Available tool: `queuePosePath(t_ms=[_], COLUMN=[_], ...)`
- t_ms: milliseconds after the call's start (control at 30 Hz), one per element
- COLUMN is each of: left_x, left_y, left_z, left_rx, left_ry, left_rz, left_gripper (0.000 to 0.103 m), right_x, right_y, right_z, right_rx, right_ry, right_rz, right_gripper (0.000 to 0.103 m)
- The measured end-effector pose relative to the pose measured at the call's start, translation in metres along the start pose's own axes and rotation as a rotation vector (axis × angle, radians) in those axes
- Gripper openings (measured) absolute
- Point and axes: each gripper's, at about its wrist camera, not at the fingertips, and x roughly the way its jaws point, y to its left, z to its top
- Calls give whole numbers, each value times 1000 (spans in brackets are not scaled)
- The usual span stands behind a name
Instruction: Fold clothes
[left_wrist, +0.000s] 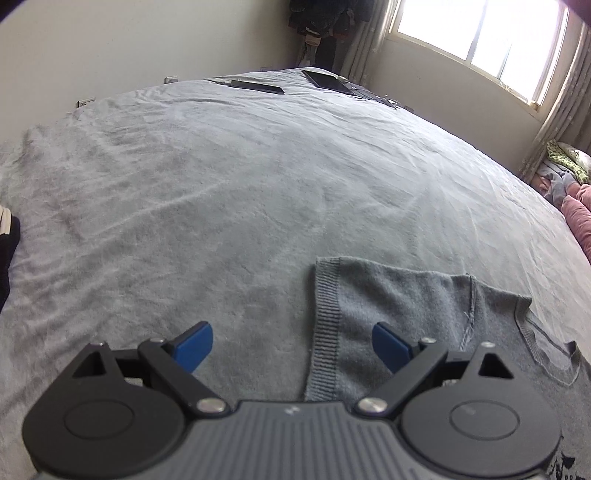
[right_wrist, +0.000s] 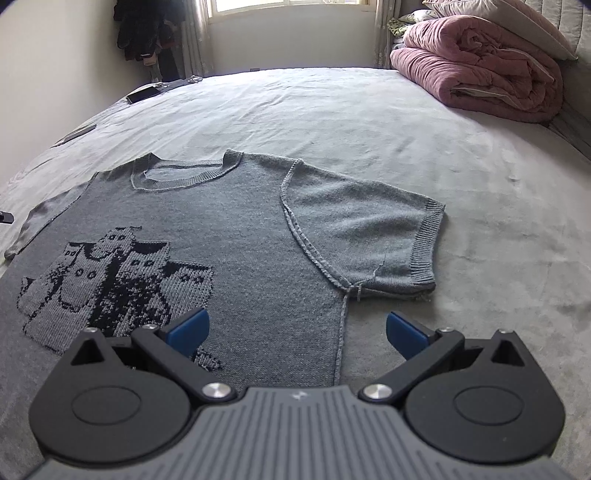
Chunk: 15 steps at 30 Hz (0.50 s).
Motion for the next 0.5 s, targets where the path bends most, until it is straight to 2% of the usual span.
queuePosePath(t_ms=[133, 167, 233, 333, 433, 500], left_x=[14, 16, 18, 20, 22, 23], left_y=[-2, -5, -8, -12, -16, -19], left_z=[2, 0, -1, -4, -6, -7], left_rx=[7, 20, 40, 69, 98, 118], left_ry=[-4, -4, -8, -15, -21, -25], left_rz=[-3, 3, 12, 25, 39, 48], left_gripper=[91, 87, 72, 69, 67, 67], right_x=[1, 2, 7, 10, 18, 29], right_y=[1, 2, 3, 3, 0, -5], right_z=[-3, -4, -4, -1, 1, -1], right_rx=[-39, -54, -79, -107, -115, -119], right_ry=[-44, -55, -61, -82, -87, -49], right_rz=[16, 18, 9, 16, 16, -2], right_gripper=[103, 103, 103, 96, 96, 96])
